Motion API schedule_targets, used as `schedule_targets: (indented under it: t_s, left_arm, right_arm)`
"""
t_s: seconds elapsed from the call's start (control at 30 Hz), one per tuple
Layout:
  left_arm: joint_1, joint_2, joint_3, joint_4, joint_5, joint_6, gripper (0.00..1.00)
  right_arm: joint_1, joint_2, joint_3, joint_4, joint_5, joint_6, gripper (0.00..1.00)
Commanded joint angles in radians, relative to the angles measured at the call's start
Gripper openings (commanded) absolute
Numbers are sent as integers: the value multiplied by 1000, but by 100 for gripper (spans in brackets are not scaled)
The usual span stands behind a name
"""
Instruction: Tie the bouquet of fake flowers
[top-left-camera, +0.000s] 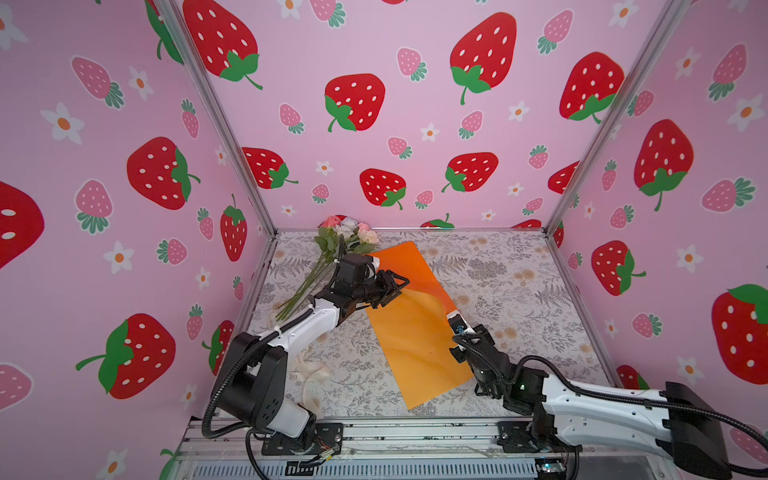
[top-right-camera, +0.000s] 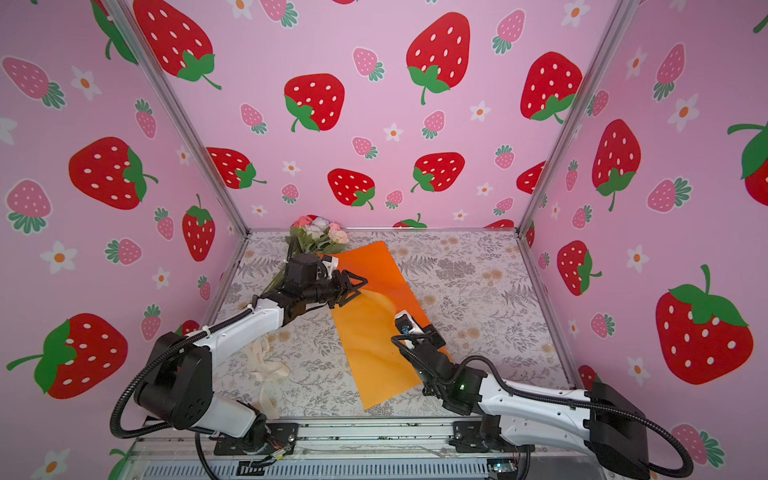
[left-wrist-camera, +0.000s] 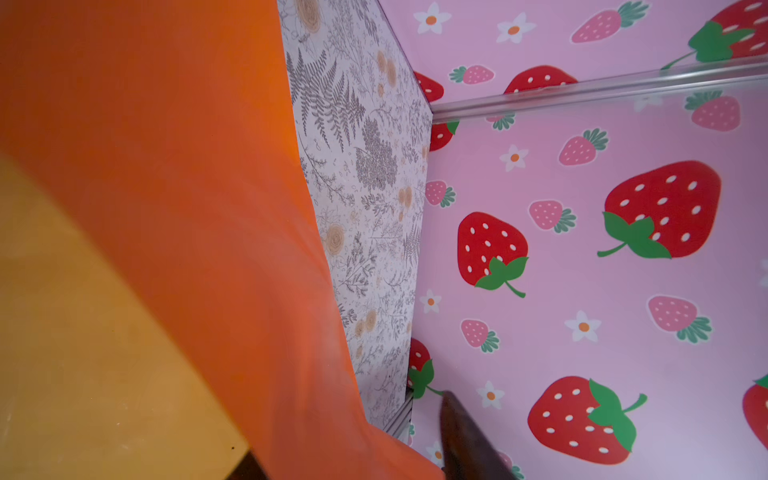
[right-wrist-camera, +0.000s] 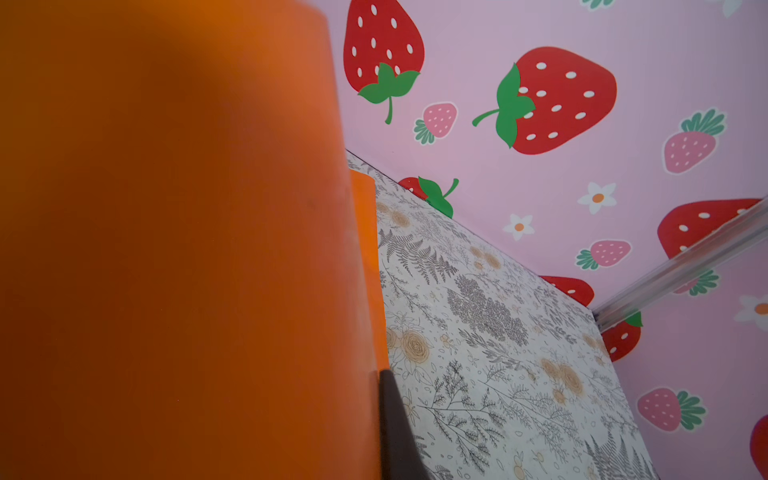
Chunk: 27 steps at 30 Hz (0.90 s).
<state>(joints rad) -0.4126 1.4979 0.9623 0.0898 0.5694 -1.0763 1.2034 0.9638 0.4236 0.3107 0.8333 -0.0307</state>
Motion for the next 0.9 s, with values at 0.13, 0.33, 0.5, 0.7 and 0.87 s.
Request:
schedule_targets:
  t_s: [0.13, 0.33, 0.5, 0.7, 0.87]
  left_arm:
    - [-5, -142, 21, -210, -158, 204, 84]
    - [-23, -123, -12, -145, -126, 250, 79]
    - [-91, -23, 54, -201, -157, 344, 61]
    - [-150, 206, 190, -246, -156, 364, 56]
    - [-166, 352, 273, -257, -183, 341, 54]
  right_arm:
    - [-308, -129, 61, -80, -208, 170, 0]
    - [-536, -137, 88, -109, -376, 324, 0]
    - [-654, -132, 79, -111, -477, 456, 0]
    - [-790, -138, 64, -110, -601, 534, 0]
    - [-904, -131, 54, -107, -699, 569, 0]
